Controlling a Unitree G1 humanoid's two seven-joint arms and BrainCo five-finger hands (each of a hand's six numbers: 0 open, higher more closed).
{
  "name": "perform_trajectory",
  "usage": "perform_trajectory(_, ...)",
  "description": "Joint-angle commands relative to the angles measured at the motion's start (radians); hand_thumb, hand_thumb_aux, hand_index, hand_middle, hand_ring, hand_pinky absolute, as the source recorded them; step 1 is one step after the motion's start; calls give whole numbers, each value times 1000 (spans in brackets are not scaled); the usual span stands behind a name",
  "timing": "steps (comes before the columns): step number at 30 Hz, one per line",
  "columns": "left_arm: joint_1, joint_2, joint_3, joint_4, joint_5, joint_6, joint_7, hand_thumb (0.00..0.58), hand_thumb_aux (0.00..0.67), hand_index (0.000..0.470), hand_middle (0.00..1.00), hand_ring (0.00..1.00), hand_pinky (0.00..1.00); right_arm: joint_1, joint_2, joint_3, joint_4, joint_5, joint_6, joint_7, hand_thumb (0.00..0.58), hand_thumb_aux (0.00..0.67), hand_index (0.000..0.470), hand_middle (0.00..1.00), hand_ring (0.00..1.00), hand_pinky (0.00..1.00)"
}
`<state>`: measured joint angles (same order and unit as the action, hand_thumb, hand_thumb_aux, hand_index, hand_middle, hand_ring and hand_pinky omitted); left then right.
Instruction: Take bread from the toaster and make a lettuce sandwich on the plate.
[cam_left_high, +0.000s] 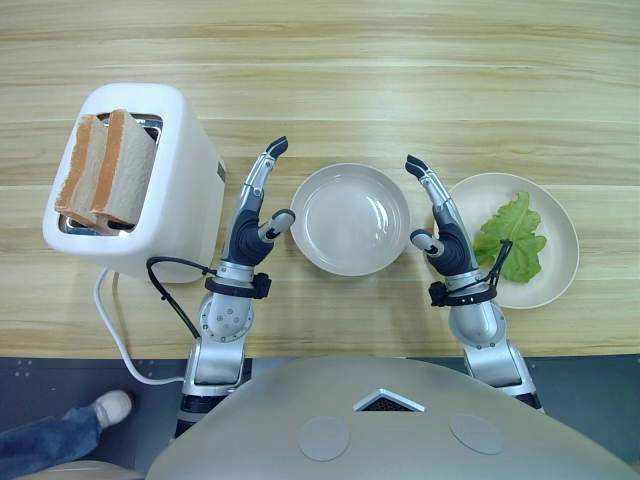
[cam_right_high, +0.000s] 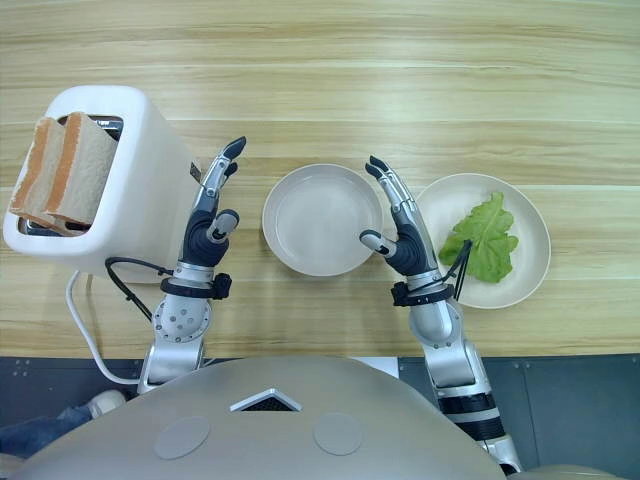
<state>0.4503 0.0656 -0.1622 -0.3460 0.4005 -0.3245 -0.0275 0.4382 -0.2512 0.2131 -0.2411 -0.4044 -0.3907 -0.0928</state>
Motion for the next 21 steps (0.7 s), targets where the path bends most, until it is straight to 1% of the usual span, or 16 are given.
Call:
perform_trajectory(1, 12, 27, -7, -10, 16, 26, -6, 0, 0, 0, 0, 0, 0, -14, -5, -6, -32, -22, 66, 43, 0, 0, 0, 0, 0, 0)
perform_trajectory(5, 42, 26, 5, -127, 38, 81, 0, 0, 0, 0, 0, 0, 0, -23, -29, -19, -58, -5, 115, 103, 0, 0, 0, 0, 0, 0)
perform_trajectory(8, 82, 27, 37, -329, 145, 152, -18, 0, 0, 0, 0, 0, 0, -16, -32, -31, -87, 2, 138, 127, 0, 0, 0, 0, 0, 0)
perform_trajectory(10, 97, 42, 99, -473, 268, 205, -53, 0, 0, 0, 0, 0, 0, -2, -27, -33, -105, -3, 147, 128, 0, 0, 0, 0, 0, 0)
perform_trajectory(13, 104, 82, 313, -630, 369, 254, -70, 0, 0, 0, 0, 0, 0, 35, -15, -34, -124, -15, 155, 117, 0, 0, 0, 0, 0, 0)
perform_trajectory(15, 112, 119, 475, -652, 389, 273, -54, 0, 0, 0, 0, 0, 0, 57, -6, -37, -138, -20, 161, 109, 0, 0, 0, 0, 0, 0)
perform_trajectory(18, 159, 177, 703, -576, 399, 270, -1, 0, 0, 0, 0, 0, 0, 73, 2, -41, -150, -26, 166, 98, 0, 0, 0, 0, 0, 0)
perform_trajectory(19, 177, 188, 752, -545, 403, 269, 10, 0, 0, 0, 0, 0, 0, 75, 3, -42, -151, -27, 167, 97, 0, 0, 0, 0, 0, 0)
perform_trajectory(21, 189, 219, 808, -465, 407, 264, 22, 0, 0, 0, 0, 0, 0, 89, 9, -45, -158, -32, 170, 88, 0, 0, 0, 0, 0, 0)
